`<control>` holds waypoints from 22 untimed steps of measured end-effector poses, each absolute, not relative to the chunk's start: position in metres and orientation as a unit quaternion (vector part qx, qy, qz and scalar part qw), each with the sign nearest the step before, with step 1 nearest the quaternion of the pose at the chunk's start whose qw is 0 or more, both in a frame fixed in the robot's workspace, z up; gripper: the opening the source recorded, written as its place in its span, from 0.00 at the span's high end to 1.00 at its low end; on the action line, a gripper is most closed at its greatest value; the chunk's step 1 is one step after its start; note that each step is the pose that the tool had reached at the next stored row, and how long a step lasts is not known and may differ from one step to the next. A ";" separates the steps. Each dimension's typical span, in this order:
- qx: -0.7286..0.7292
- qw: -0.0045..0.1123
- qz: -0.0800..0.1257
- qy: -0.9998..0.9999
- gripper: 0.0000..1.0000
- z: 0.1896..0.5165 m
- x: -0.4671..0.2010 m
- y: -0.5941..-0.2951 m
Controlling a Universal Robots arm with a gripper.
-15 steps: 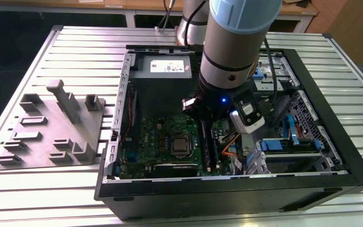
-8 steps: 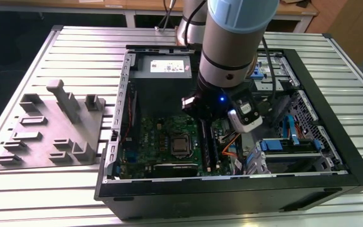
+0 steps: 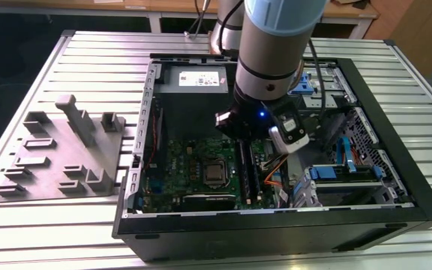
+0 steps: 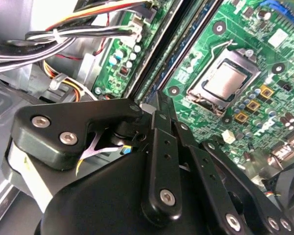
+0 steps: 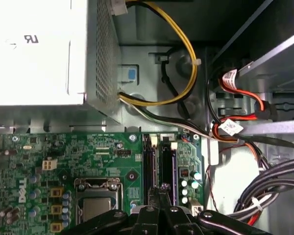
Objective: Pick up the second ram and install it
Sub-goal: 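Press down the second ram until it locks into place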
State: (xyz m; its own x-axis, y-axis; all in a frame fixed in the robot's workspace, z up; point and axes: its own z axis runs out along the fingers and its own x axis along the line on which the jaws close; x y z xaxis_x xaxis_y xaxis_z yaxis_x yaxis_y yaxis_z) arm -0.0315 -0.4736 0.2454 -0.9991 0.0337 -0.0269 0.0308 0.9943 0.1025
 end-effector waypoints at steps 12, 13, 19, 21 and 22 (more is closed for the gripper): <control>0.025 0.015 0.051 0.998 0.90 0.238 -0.032 -0.454; 0.026 0.015 0.051 0.998 0.90 0.237 -0.031 -0.454; 0.029 0.015 0.051 0.998 0.90 0.232 -0.032 -0.452; 0.029 0.015 0.051 0.998 0.90 0.231 -0.033 -0.450; 0.029 0.015 0.051 0.998 0.90 0.230 -0.033 -0.449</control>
